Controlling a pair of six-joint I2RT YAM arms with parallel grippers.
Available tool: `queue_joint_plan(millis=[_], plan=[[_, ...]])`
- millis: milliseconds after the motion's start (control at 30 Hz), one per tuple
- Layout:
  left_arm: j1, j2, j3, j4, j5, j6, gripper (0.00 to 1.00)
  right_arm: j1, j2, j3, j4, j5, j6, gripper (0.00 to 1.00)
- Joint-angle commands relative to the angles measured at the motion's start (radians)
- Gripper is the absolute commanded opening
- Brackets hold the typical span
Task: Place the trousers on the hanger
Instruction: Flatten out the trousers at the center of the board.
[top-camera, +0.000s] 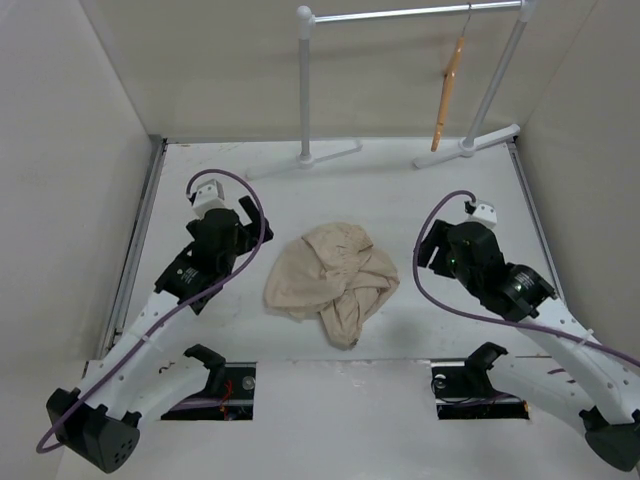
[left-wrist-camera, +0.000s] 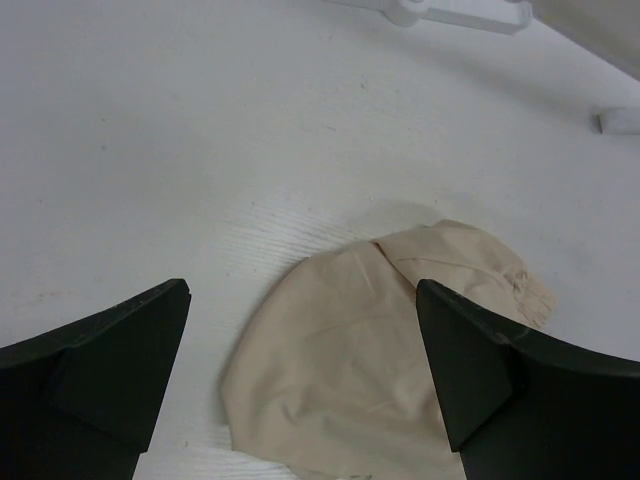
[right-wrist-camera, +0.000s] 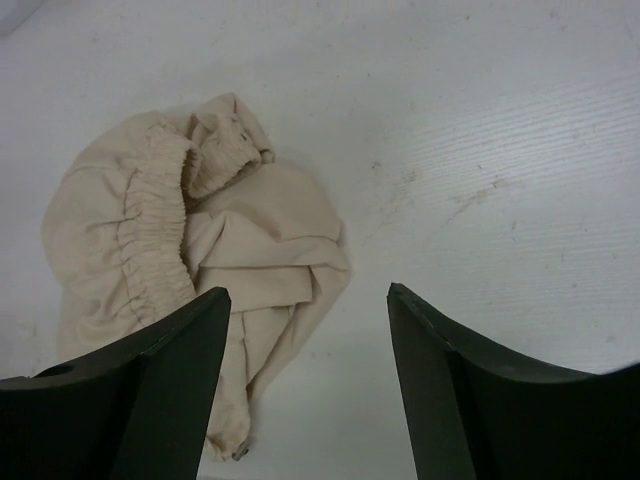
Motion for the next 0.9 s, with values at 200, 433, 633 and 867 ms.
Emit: queue_joint_plan(millis=[200,433,633,867], plan=[[-0.021,0.037,0.069,0.059,-0.009,-0.048,1.00,0.013,-0.071,-0.023,0.043,-0.096,-0.011,0.21],[0.057,0.156,0.171,-0.114,0.118,-0.076,0.25,0.169,0.032,-0.017,0.101,-0.171,0.074,0.13],[0.088,0.135,0.039,-0.191,0.114,-0.151,0.13,0.273,0.181,-0.054,0.290,-0.194,0.132,0.59],[0.072,0.040,-0.176,-0.191,0.153,-0.224,0.54,0.266,0.454,0.038,0.401,-0.294,0.115,0.63]])
